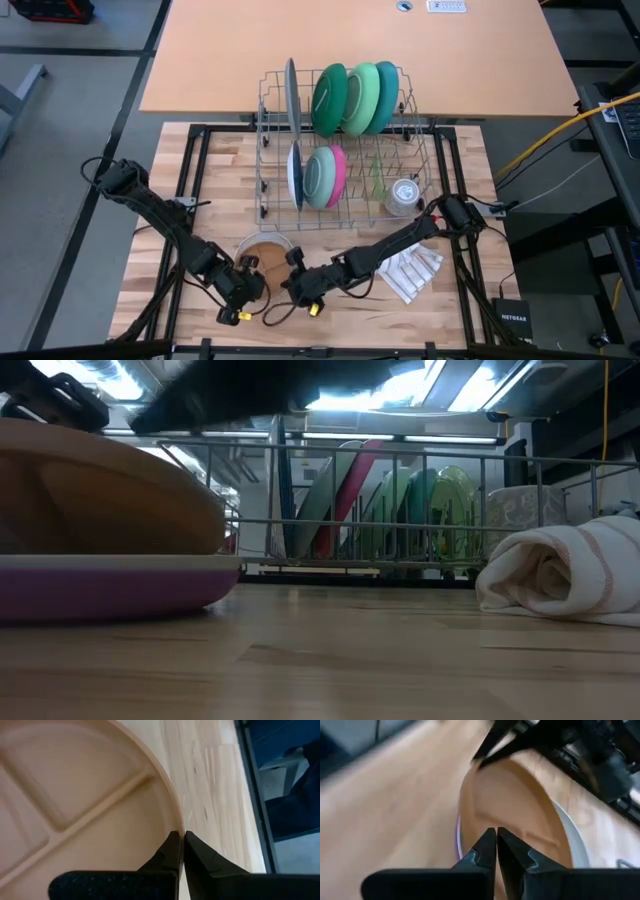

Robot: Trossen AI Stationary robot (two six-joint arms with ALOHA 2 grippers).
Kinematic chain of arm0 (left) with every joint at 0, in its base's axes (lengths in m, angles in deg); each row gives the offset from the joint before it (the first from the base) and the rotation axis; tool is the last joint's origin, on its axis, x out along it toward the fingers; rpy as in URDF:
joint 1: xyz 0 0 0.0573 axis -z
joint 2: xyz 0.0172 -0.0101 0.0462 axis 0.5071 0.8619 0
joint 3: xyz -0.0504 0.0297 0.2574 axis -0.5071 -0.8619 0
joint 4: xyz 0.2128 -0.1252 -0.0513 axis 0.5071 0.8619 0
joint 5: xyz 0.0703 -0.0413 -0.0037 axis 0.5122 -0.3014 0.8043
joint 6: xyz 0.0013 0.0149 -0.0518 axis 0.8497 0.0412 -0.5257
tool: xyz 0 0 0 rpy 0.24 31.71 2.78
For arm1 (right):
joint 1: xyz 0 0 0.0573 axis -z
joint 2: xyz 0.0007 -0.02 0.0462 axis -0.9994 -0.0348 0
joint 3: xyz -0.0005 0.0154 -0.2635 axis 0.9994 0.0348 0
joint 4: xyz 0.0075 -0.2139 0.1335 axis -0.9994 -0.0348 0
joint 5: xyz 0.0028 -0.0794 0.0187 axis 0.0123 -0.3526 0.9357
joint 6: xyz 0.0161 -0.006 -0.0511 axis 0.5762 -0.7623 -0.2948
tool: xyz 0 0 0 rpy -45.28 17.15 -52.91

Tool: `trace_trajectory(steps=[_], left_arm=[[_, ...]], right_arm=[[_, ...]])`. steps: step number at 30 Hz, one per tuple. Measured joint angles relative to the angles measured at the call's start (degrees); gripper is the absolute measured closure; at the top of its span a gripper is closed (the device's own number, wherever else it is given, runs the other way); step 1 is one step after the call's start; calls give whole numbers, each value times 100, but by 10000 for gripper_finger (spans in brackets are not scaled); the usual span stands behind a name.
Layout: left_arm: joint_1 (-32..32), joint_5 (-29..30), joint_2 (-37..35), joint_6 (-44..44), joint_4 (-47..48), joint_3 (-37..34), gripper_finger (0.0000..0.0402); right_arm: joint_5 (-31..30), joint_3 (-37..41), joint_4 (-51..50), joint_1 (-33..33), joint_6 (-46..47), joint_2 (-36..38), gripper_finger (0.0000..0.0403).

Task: Sort dishes
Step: Put the brown plate in the dish rack

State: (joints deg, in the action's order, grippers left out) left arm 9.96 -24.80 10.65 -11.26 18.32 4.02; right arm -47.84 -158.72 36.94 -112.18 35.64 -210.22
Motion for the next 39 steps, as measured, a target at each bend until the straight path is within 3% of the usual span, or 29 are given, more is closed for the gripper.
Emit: trace_trajectory(steps=[5,11,19,26,39], left_arm=[[79,15,0,-1,-6,5,401],[88,15,0,-2,4,7,401],[88,17,0,-90,4,7,401],[88,17,0,-32,-95,7,402],[87,20,0,209,-345,11,401]], right_arm=[[200,-6,596,10,1349,0,371],[206,-6,1130,18,2602,0,300],[208,-6,851,18,2862,0,220],[668,-6,30,18,2849,-2,222],[1023,-6,-391,18,2380,-2,231]])
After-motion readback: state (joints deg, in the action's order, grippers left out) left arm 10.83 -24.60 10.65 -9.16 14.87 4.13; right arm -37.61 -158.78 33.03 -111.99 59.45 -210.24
